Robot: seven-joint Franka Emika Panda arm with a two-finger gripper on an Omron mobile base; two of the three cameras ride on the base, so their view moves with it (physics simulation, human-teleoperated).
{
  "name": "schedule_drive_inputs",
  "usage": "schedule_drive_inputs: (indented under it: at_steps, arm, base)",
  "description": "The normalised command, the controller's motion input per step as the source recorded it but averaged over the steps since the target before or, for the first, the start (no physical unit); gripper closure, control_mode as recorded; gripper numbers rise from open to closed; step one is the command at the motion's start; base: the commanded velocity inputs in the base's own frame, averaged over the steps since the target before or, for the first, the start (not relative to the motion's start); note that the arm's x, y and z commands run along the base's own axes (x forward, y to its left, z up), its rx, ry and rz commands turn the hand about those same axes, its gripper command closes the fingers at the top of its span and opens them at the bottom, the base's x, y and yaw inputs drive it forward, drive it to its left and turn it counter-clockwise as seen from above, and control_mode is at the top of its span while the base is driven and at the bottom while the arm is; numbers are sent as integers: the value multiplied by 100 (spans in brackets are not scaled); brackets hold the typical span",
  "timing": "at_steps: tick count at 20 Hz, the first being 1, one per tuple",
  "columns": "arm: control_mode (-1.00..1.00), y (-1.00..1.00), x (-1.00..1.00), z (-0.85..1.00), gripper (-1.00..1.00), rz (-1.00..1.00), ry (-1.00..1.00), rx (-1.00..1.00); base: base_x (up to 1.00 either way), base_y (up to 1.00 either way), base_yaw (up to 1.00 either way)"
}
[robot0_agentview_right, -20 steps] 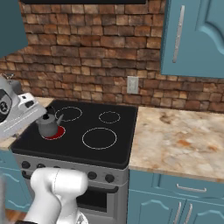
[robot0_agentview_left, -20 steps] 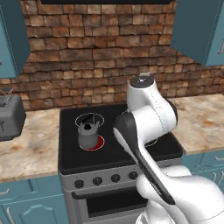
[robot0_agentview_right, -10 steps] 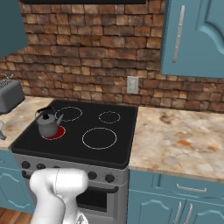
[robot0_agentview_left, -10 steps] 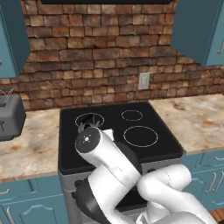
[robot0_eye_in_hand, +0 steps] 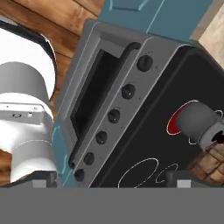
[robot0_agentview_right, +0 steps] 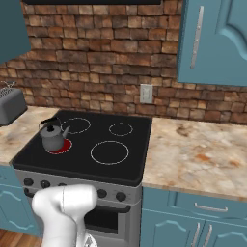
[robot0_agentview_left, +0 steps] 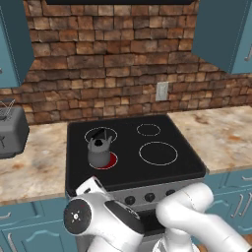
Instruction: Turn off the front left burner of the stove.
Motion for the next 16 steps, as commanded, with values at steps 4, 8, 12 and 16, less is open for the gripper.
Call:
schedule_drive_inputs:
  at_steps: [4, 8, 12, 16]
  arm:
    - [-100, 27, 16, -49, -100, 26, -4, -16]
    - [-100, 25, 21, -56, -100, 20, -11, -10]
    - [-100, 15, 22, -35, -100, 13, -9, -2]
    - [-100, 10, 13, -34, -100, 8, -6, 0]
  base:
    - [0, 0, 0]
    - [0, 0, 0]
    - [0, 0, 0]
    - [0, 0, 0]
